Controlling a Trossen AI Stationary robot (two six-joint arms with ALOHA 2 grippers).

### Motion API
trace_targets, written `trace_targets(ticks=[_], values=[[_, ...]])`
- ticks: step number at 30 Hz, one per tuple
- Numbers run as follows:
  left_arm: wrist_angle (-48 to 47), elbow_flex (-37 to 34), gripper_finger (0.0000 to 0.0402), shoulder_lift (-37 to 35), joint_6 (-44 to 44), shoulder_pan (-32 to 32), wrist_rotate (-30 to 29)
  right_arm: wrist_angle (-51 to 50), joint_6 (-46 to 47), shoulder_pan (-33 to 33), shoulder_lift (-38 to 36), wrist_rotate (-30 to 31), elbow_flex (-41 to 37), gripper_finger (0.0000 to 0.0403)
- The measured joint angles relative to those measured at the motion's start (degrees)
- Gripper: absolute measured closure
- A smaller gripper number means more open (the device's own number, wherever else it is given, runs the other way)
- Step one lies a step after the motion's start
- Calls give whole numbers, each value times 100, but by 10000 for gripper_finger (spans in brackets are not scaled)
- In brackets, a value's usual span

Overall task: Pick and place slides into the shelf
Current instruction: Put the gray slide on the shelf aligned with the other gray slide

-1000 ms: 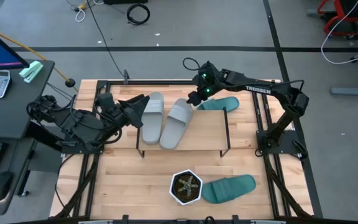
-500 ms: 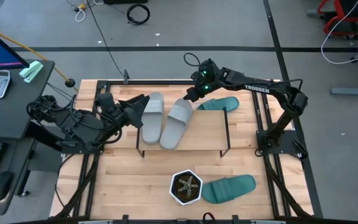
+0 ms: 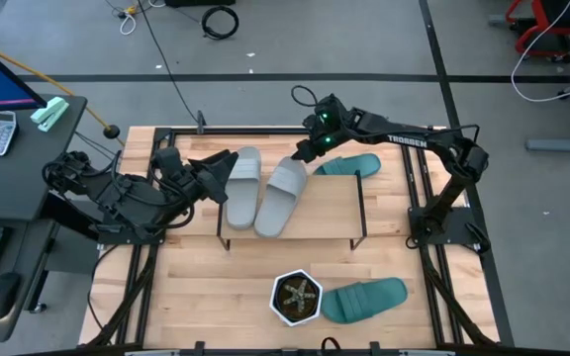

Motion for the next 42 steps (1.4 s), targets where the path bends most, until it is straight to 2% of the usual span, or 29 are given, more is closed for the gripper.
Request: trace_targets(ticks=[6, 10, 21, 30, 37, 42], values=[[-9, 0, 218, 0, 0, 0, 0, 15, 22, 56, 254, -38, 0, 229], [-26, 0, 217, 0, 1, 0, -2, 201, 22, 80, 292, -45, -2, 237], [-24, 0, 218, 0, 91, -2, -2, 857, 252, 41, 290, -172, -2, 383], [-24, 0, 221, 0, 94, -1, 0, 929, 262, -52, 290, -179, -2, 369], [-22, 0, 224, 0, 91, 0, 0, 1350, 264, -49, 290, -195, -2, 381], [-20, 0, 224, 0, 89, -2, 90, 1386, 267, -57, 290, -174, -2, 370]])
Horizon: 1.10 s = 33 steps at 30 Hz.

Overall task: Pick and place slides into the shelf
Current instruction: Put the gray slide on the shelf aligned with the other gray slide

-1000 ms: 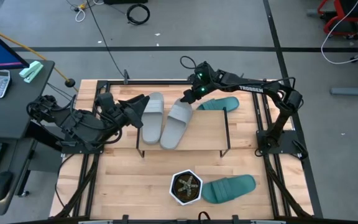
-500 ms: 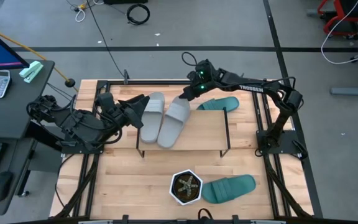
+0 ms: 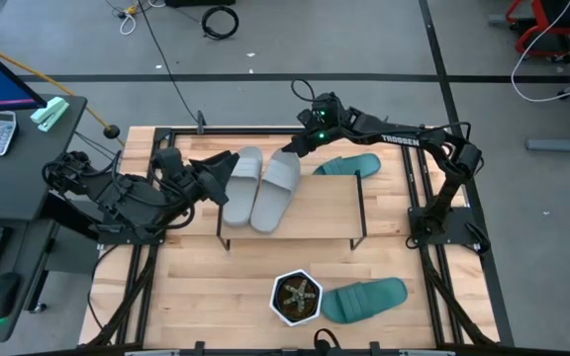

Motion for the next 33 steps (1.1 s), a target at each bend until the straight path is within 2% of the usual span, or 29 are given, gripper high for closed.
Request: trace_targets(ticks=[11, 19, 33], values=[[0, 0, 228, 0, -2, -1, 16, -486, -2, -224, -2, -197, 0, 375], [0, 0, 227, 0, -2, -1, 17, -485, -32, -402, -2, -286, 0, 375], [0, 0, 227, 0, -4, 10, 21, -234, -92, -201, -4, -304, 0, 370]])
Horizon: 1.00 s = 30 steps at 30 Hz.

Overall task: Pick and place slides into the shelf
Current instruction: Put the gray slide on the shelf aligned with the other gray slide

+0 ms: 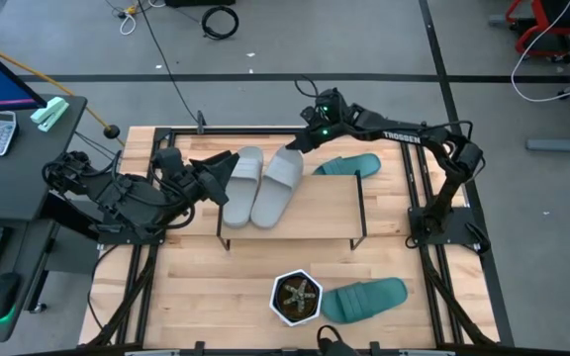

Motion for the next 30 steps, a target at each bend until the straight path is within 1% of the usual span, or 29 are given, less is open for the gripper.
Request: trace_targets(ticks=[4, 7, 16, 20, 24, 30], values=[[0, 0, 224, 0, 0, 0, -2, 0, -24, 71, 0, 236, 0, 361], [0, 0, 225, 0, 2, 0, -2, 3, -32, 79, 0, 283, 0, 347], [0, 0, 226, 0, 4, 0, -2, 11, 4, 76, -2, 193, 0, 277], [0, 0, 224, 0, 4, 0, -2, 11, 0, 76, -2, 193, 0, 252], [-2, 0, 228, 0, 6, 0, -2, 46, 7, 44, -3, 178, 1, 242], [-4, -1, 227, 0, 8, 0, -2, 48, 38, 30, -7, 173, 2, 242]])
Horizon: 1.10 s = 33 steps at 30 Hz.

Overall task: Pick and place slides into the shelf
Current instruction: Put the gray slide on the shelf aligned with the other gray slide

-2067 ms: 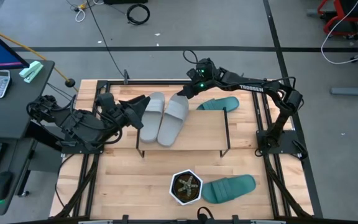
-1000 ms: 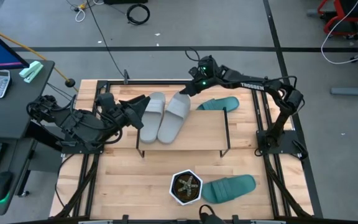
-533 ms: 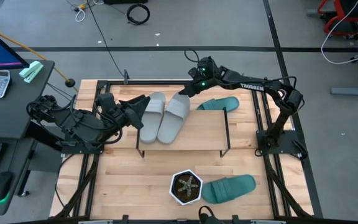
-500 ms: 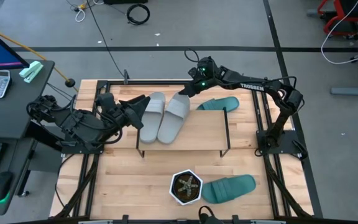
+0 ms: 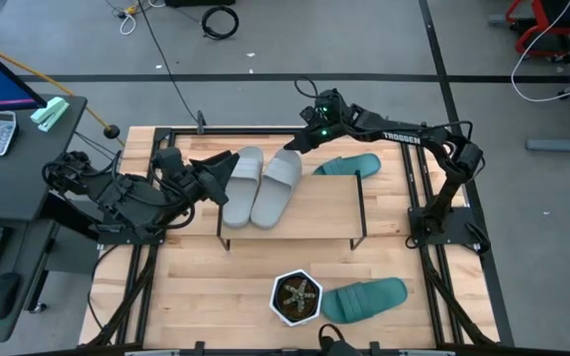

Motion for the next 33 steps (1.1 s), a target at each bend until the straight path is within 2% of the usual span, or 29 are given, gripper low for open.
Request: trace_targets(ticks=[5, 8, 11, 14, 16, 20, 24, 33], values=[[-28, -1, 224, 0, 4, 0, -2, -21, -25, -179, -103, 46, 0, 244], [-39, -1, 227, 0, 28, 24, -2, -95, -86, -355, -336, 125, 0, 260], [-39, -1, 229, 0, 79, 39, -3, -455, -278, -518, -646, 135, 4, 303], [-39, -1, 228, 0, 172, 39, -4, -1199, -723, -550, -984, 155, 7, 369], [-40, -1, 227, 0, 202, 43, -2, -1811, -1164, -431, -1143, 310, 9, 392], [-44, -1, 226, 0, 328, 106, -2, -2695, -1556, -149, -1176, 1023, 9, 394], [-46, -1, 229, 0, 376, 195, -2, -2668, -1479, 134, -983, 1552, 9, 397], [-44, -1, 230, 0, 463, 201, -2, -2445, -1104, 476, -659, 1886, 7, 400]])
